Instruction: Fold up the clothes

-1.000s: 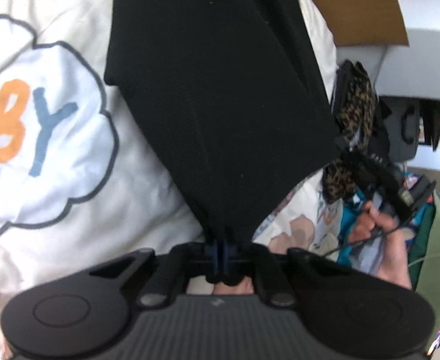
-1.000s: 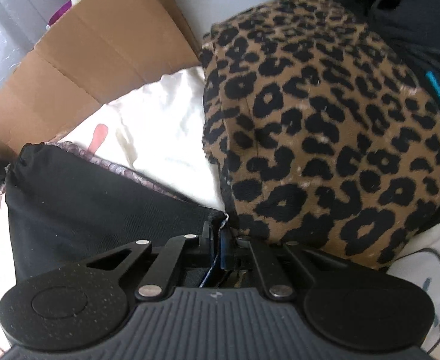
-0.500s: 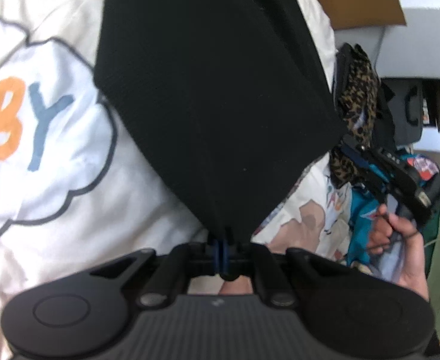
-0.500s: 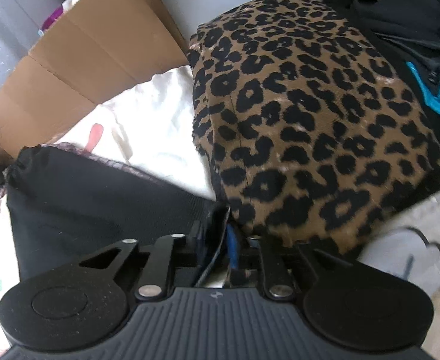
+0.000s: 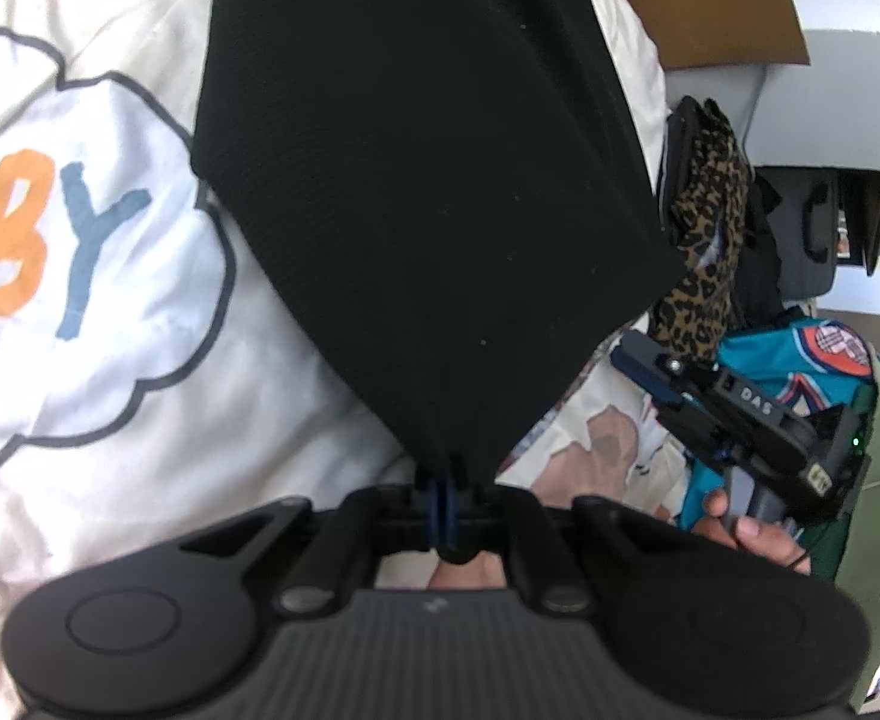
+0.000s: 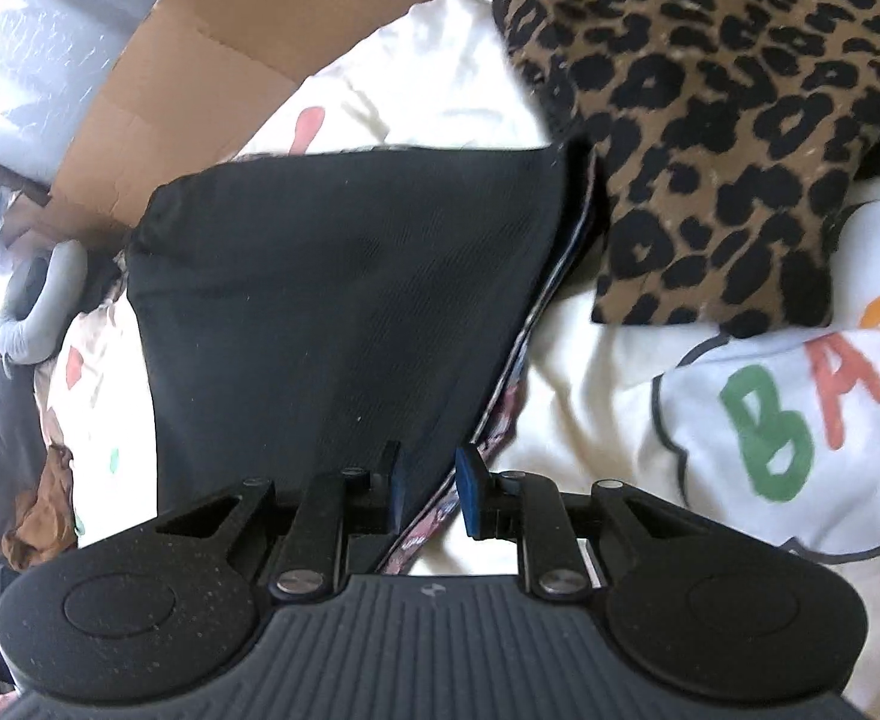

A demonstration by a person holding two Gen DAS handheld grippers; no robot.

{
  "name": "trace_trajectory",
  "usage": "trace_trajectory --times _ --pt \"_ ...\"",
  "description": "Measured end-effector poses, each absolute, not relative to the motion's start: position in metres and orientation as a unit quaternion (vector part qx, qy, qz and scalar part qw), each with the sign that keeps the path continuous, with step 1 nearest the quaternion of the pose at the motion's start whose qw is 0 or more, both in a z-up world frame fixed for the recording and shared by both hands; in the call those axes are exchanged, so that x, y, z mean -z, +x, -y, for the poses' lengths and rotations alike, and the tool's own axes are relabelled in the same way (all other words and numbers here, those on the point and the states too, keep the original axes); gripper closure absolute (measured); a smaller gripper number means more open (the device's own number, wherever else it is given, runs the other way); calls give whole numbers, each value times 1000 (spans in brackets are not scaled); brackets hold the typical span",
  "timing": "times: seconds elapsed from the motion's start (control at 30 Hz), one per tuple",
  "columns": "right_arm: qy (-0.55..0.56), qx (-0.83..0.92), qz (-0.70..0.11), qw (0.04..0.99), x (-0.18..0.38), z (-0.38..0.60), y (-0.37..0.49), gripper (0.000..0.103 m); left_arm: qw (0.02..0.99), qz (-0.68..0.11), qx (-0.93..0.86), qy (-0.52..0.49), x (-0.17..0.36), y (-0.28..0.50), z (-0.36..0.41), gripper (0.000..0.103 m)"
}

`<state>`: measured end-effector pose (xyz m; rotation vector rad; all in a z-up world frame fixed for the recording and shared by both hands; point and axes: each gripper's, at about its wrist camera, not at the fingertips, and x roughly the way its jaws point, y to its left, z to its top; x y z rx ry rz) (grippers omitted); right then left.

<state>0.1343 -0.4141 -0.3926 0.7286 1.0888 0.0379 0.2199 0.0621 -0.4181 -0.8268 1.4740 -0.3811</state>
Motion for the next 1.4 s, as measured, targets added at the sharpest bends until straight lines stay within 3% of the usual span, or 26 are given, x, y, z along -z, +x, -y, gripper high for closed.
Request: trace_trajectory --times 0.13,0.3,0.57,1.13,1.4 --pt "340 -21 -505 793 395 410 132 80 649 -650 167 -358 418 219 -63 100" --pt "335 -2 -501 798 398 414 138 68 650 -651 166 -357 418 220 -62 100" --pt "360 8 -500 788 409 420 139 66 651 -651 163 -355 419 222 -58 100" --pt "521 55 -461 716 434 448 133 65 650 -652 159 -355 422 222 -55 100" --pt "510 37 -456 728 424 441 135 66 649 -654 158 -356 424 222 -56 100"
